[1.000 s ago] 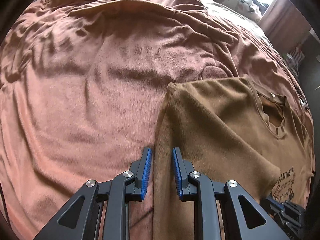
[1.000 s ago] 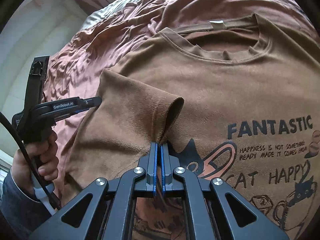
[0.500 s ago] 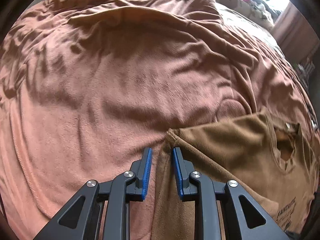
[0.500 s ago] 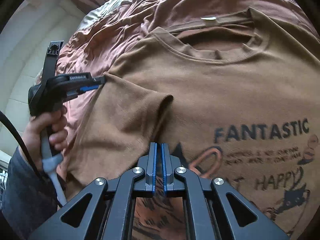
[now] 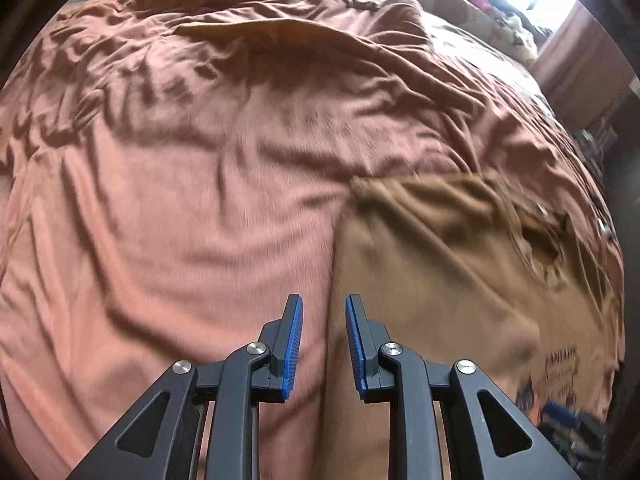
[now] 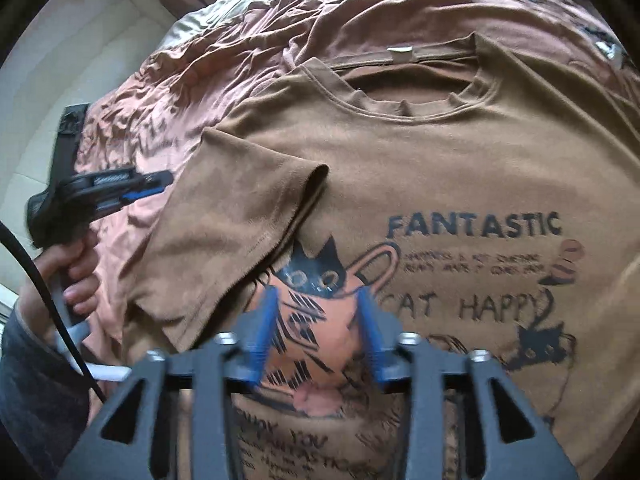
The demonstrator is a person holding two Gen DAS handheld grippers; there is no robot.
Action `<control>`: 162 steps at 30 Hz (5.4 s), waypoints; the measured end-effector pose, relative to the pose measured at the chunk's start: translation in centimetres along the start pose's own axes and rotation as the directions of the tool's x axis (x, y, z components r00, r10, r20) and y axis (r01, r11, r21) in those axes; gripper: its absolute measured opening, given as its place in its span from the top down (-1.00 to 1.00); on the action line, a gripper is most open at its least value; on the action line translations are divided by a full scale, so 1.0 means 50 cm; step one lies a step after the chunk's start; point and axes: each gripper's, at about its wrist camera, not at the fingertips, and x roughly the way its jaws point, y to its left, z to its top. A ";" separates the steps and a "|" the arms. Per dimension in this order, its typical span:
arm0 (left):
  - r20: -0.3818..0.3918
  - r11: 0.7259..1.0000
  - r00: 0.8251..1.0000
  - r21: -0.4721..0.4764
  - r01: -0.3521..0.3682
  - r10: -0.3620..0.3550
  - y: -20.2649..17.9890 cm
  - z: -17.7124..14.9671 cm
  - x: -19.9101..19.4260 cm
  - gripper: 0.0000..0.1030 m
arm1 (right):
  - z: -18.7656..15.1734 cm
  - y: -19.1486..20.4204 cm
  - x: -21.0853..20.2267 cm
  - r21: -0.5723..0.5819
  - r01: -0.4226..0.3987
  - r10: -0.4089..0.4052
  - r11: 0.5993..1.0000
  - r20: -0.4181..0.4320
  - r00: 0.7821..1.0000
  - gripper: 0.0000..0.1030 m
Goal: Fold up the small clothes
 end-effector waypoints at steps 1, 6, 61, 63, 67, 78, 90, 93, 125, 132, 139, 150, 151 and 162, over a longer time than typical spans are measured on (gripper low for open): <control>-0.001 1.000 1.000 0.017 -0.005 0.005 -0.006 -0.016 -0.012 0.54 | -0.007 0.000 -0.008 -0.002 0.011 -0.011 1.000 0.005 1.000 0.16; -0.023 0.997 1.000 0.073 -0.008 0.010 -0.031 -0.079 -0.067 0.51 | -0.045 -0.018 -0.062 0.031 0.042 -0.043 0.999 0.015 0.999 0.16; 0.188 0.970 0.962 0.179 0.165 -0.198 -0.411 -0.500 -0.596 -0.84 | -0.471 -0.178 -0.810 0.151 0.165 -0.209 0.975 0.354 0.911 -1.00; 0.182 0.967 0.964 0.200 0.158 -0.195 -0.434 -0.500 -0.595 -0.84 | -0.476 -0.197 -0.826 0.169 0.151 -0.203 0.974 0.353 0.913 -1.00; 0.155 0.948 0.952 0.224 0.225 -0.263 -0.481 -0.486 -0.587 -0.84 | -0.476 -0.213 -0.852 0.175 0.168 -0.222 0.970 0.360 0.906 -1.00; 0.107 0.920 0.948 0.294 0.257 -0.299 -0.594 -0.453 -0.489 -0.84 | -0.443 -0.286 -0.860 0.197 0.237 -0.296 0.951 0.368 0.881 -1.00; 0.056 0.911 0.940 0.273 0.309 -0.336 -0.662 -0.358 -0.325 -0.67 | -0.316 -0.389 -0.773 0.198 0.251 -0.302 0.947 0.294 0.907 -0.80; 0.036 0.904 0.939 0.285 0.319 -0.343 -0.687 -0.337 -0.279 -0.62 | -0.283 -0.424 -0.750 0.211 0.248 -0.301 0.945 0.273 0.914 -0.59; -0.144 0.875 0.919 0.281 0.393 -0.367 -0.833 -0.222 0.048 0.44 | -0.048 -0.705 -0.435 0.370 0.153 -0.195 0.916 0.079 0.978 0.20; -0.171 0.880 0.922 0.281 0.384 -0.348 -0.844 -0.230 0.086 0.44 | -0.036 -0.730 -0.414 0.394 0.120 -0.170 0.911 0.094 0.981 0.59; -0.198 0.880 0.901 0.216 0.424 -0.386 -0.847 -0.235 0.104 0.52 | -0.029 -0.707 -0.460 0.347 0.111 -0.173 0.931 0.154 0.973 0.94; -0.258 0.858 0.862 0.167 0.485 -0.437 -0.895 -0.256 0.132 0.86 | -0.020 -0.596 -0.554 0.215 0.072 -0.129 0.974 0.264 0.956 0.94; -0.261 0.856 0.858 0.160 0.491 -0.443 -0.895 -0.257 0.134 0.87 | -0.020 -0.587 -0.556 0.203 0.075 -0.128 0.976 0.266 0.955 0.95; -0.274 0.845 0.821 0.052 0.532 -0.500 -0.901 -0.257 0.172 0.93 | -0.017 -0.519 -0.569 0.134 0.034 -0.070 0.990 0.279 0.958 0.95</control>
